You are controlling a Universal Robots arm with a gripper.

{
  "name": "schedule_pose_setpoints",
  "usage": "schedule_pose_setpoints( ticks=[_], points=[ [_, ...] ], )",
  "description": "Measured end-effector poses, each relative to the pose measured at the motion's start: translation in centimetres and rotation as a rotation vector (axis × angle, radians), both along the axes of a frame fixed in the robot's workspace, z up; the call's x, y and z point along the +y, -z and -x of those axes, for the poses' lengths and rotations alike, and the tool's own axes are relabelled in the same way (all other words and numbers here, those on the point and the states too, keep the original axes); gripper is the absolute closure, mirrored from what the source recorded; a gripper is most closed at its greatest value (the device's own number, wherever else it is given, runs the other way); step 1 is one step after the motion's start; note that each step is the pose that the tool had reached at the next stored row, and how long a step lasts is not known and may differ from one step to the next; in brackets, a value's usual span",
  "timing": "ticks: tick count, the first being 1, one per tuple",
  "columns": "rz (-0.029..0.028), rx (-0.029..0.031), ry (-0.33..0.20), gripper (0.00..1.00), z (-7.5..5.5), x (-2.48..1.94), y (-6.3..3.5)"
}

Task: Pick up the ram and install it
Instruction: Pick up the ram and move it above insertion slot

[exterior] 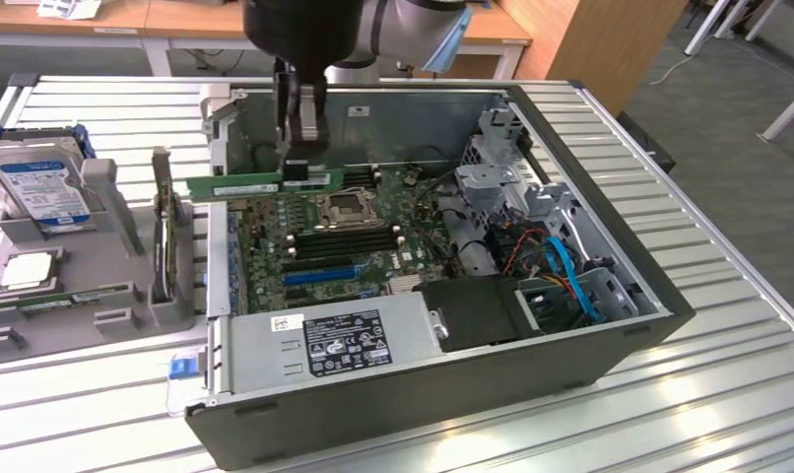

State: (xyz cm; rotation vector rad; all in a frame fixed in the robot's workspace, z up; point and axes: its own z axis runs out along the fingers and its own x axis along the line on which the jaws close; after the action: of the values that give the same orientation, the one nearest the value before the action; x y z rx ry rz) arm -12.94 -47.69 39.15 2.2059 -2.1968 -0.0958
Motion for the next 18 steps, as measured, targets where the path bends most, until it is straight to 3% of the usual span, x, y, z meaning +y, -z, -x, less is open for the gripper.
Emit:
schedule_pose_setpoints(
  ticks=[18],
  points=[
    [0.0, 0.0041, 0.0, 0.88, -4.0, 0.0, 0.0]
  ],
)
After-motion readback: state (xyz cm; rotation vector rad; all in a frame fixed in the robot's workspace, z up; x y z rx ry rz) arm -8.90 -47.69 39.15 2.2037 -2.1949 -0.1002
